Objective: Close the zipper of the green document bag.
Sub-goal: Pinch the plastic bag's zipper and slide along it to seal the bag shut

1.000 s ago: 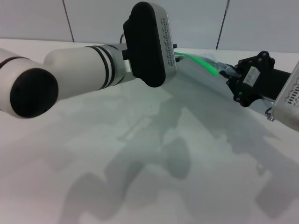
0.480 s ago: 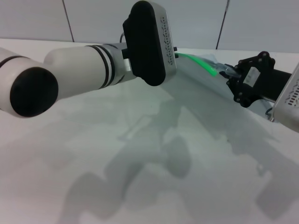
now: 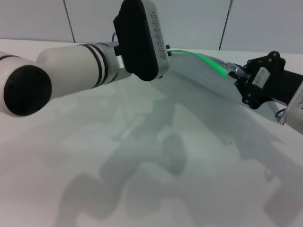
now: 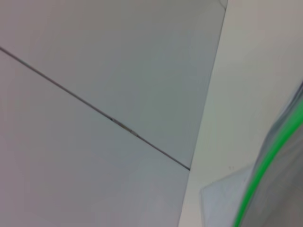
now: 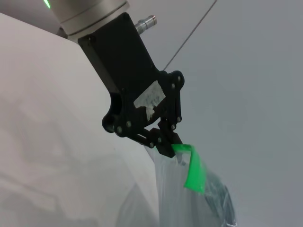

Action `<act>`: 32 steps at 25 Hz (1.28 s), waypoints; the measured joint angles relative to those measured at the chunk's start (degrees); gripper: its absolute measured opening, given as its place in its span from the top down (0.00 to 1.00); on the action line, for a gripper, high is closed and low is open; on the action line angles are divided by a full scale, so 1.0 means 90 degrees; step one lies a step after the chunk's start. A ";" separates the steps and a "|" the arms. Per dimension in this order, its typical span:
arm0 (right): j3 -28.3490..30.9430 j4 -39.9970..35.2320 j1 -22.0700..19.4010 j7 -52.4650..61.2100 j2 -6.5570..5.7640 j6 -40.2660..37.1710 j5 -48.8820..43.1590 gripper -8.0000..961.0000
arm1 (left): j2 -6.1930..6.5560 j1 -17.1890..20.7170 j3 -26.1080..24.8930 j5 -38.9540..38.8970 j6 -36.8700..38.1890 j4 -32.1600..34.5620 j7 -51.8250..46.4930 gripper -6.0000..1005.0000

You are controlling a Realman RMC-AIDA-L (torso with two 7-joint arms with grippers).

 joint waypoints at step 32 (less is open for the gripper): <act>0.0904 -0.0258 -0.0391 0.0025 0.0038 -0.0019 0.0183 0.94 | 0.0005 0.0022 -0.0645 -0.0102 0.0254 0.1048 -0.0099 0.81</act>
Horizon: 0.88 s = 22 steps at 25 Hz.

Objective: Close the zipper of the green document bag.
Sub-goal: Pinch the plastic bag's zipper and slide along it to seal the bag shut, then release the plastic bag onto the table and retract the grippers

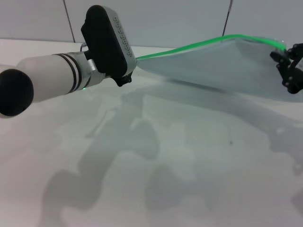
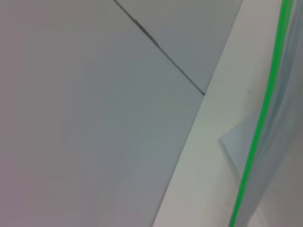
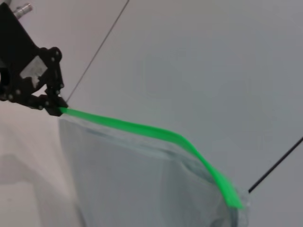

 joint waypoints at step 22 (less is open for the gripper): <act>0.0147 -0.0413 -0.0433 0.0215 0.0012 0.1476 0.1639 0.56 | 0.0000 0.0594 0.0196 -0.1777 0.1873 -0.0795 -0.0009 0.67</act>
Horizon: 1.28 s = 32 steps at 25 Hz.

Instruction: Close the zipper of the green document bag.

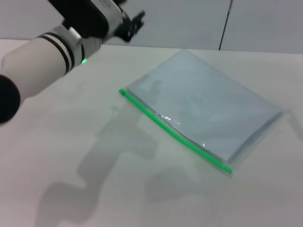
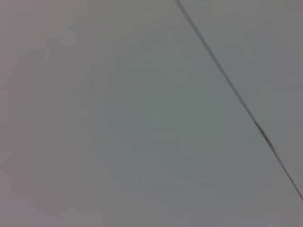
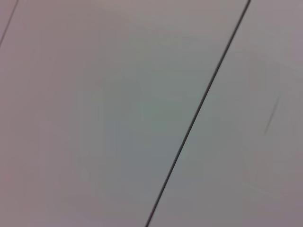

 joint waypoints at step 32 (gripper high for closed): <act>-0.3679 0.4984 0.2020 0.6446 -0.0051 0.8167 -0.2829 0.41 | -0.0011 0.0142 0.2920 -0.1164 0.7453 0.2765 -0.4582 0.29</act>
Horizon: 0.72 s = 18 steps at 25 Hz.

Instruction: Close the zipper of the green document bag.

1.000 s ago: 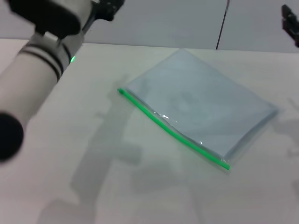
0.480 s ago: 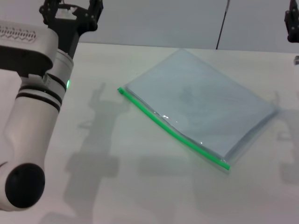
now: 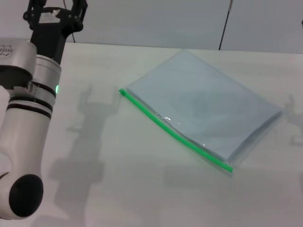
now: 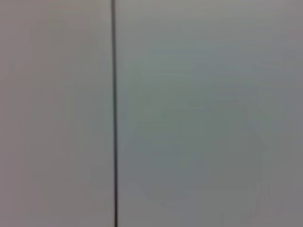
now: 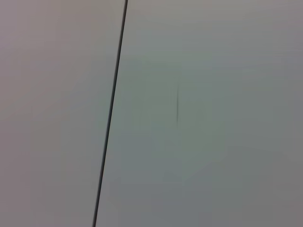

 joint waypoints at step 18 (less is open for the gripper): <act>-0.0382 0.0156 0.0211 0.0076 0.0006 -0.0027 0.0387 0.41 | 0.0006 -0.0386 0.0082 -0.0012 0.0105 0.0703 -0.0553 0.29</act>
